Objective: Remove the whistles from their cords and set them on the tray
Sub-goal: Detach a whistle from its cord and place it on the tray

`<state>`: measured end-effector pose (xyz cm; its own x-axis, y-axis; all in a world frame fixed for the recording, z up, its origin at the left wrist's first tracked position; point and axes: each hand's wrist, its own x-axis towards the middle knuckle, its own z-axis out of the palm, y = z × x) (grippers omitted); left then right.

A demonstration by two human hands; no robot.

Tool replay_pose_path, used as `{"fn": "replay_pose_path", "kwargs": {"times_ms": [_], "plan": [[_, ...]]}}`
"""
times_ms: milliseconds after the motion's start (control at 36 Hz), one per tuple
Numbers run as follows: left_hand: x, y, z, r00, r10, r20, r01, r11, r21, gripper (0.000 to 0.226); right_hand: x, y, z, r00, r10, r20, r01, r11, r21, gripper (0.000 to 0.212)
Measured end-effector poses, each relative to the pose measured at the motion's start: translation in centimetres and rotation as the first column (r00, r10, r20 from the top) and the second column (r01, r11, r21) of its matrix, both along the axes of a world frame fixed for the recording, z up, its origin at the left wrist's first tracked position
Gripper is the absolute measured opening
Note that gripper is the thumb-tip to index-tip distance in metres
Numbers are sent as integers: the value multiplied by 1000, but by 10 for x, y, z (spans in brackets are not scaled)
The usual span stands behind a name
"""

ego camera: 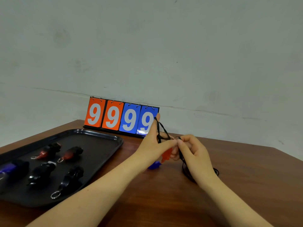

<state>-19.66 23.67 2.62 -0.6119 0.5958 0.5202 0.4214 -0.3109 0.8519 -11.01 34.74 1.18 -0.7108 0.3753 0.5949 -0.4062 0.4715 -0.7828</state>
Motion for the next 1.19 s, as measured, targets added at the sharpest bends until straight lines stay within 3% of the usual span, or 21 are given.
{"fn": "replay_pose_path", "kwargs": {"times_ms": [167,333,528,778,889,1000,1056,1111,1194], "plan": [[-6,-1,0,995,46,-84,-51,997,-62,72,1,1,4,999,46,-27,-50,983,-177,16],[-7,-2,-1,989,57,-137,-70,993,-96,27,0,4,6,997,55,-56,-68,962,-265,18],[-10,-1,-1,994,-48,94,48,999,10,24,0,8,11,993,85,-85,-112,905,-411,18],[-12,1,4,905,-169,390,93,974,205,27,2,11,10,998,-14,63,33,946,-323,25],[-12,0,7,869,-204,451,105,966,235,28,2,11,11,996,-27,81,50,956,-289,27],[-12,-3,5,941,-95,326,73,994,81,28,4,14,15,995,93,-20,-93,903,-419,25],[-11,-3,4,993,29,112,-20,996,-86,27,6,14,17,986,152,-68,-166,869,-466,26],[-9,-1,3,990,85,-111,-105,976,-192,30,6,14,18,980,185,-78,-199,852,-484,27],[-5,-1,2,988,63,-138,-92,973,-213,30,6,13,19,977,193,-85,-209,828,-520,27]]}}
